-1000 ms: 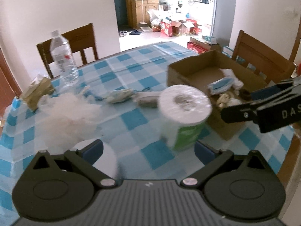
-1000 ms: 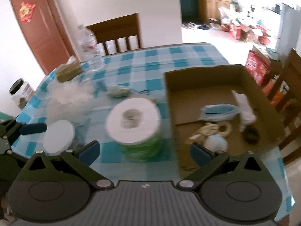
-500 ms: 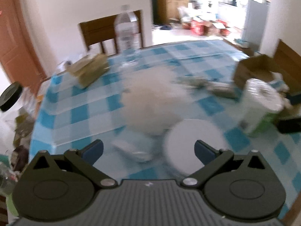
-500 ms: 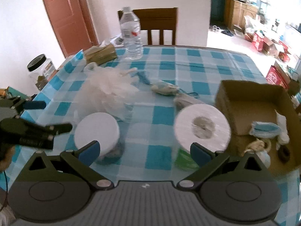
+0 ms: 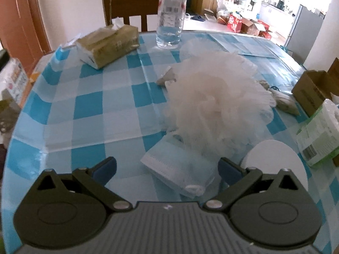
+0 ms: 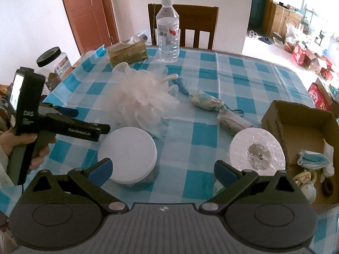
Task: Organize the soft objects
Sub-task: 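Move both open tools back over the remaining table items, then lower the left tool onto the second blue face mask and close on it, then grasp the white mesh bath pouf with the right tool while the left tool holds the mask, then carry both items over the box and open the right tool to drop the pouf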
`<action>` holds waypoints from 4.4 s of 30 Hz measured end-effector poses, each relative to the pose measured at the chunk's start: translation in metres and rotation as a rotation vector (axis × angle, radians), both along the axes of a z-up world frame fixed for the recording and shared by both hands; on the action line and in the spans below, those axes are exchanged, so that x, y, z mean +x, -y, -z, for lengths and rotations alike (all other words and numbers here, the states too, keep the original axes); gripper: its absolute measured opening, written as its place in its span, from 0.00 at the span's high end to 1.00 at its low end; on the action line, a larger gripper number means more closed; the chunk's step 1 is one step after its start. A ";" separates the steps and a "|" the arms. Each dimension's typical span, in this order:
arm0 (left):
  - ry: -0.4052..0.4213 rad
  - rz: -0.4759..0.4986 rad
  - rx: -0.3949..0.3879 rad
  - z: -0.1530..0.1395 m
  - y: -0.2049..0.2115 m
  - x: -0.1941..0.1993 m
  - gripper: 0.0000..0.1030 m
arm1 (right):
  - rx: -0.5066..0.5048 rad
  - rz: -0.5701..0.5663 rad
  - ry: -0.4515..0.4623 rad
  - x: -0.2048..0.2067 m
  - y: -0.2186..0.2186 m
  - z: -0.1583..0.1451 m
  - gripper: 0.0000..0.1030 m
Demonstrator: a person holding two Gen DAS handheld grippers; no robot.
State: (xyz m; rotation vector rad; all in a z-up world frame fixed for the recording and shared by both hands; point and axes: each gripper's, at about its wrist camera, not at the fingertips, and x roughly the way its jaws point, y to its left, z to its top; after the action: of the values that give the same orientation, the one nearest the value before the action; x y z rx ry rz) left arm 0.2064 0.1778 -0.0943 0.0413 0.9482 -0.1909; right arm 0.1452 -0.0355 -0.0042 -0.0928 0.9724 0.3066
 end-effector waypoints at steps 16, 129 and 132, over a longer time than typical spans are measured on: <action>-0.059 0.001 0.008 0.028 -0.004 0.025 0.01 | -0.004 0.016 -0.019 0.009 -0.008 0.006 0.00; -0.056 -0.060 -0.029 0.019 -0.030 0.022 0.72 | -0.047 -0.204 0.093 0.146 -0.096 0.073 0.58; -0.050 -0.049 -0.018 0.015 -0.029 0.021 0.72 | -0.034 -0.192 0.103 0.144 -0.092 0.066 0.59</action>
State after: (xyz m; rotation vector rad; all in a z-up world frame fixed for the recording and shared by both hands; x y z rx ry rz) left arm 0.2270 0.2064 -0.1094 -0.0037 0.9961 -0.1557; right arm 0.2896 0.0567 -0.0704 -0.2320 0.8685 0.4575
